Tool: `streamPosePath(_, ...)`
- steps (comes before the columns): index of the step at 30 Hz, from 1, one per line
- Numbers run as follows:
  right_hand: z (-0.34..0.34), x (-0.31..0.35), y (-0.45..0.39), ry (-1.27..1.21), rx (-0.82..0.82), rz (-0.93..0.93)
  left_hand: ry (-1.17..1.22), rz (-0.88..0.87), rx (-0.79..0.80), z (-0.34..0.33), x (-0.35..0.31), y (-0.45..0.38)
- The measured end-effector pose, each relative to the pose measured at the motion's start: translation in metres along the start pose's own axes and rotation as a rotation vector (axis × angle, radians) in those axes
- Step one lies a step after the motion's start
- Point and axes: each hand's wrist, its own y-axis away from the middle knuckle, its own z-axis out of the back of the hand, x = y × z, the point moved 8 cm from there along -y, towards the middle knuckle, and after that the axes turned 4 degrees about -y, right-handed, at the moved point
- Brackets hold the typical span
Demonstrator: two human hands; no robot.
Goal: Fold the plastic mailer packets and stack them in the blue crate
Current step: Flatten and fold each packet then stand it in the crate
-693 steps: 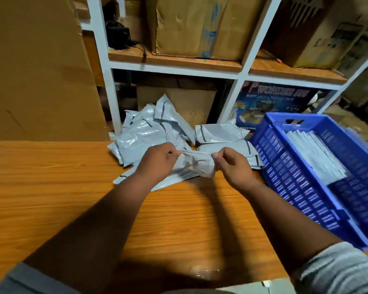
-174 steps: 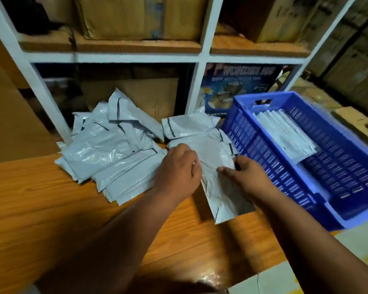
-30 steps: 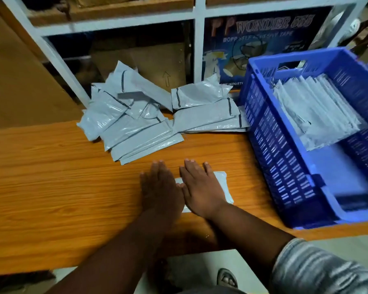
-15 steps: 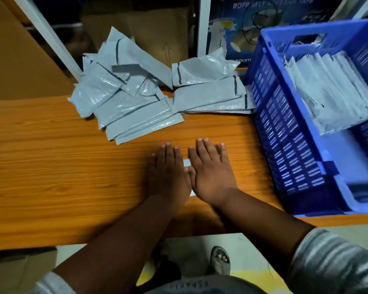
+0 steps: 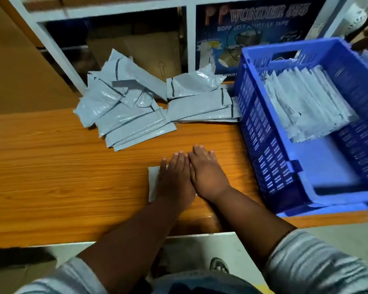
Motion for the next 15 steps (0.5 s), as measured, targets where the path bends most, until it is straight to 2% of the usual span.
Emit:
streamPosePath(2,0.002,-0.006,0.007,0.232,0.004,0.008,-0.015,0.026,-0.018,-0.002,0.003,0.0)
streamPosePath(3,0.0,-0.011,0.012,0.271,0.02,-0.003,-0.009,0.027,-0.035,-0.002,0.004,0.0)
streamPosePath(8,-0.014,-0.028,0.016,0.241,0.074,-0.07,-0.009,0.003,-0.101,-0.001,0.002,-0.002)
streamPosePath(15,-0.008,-0.026,0.011,0.244,0.146,-0.099,-0.041,-0.037,-0.078,-0.003,0.006,-0.006)
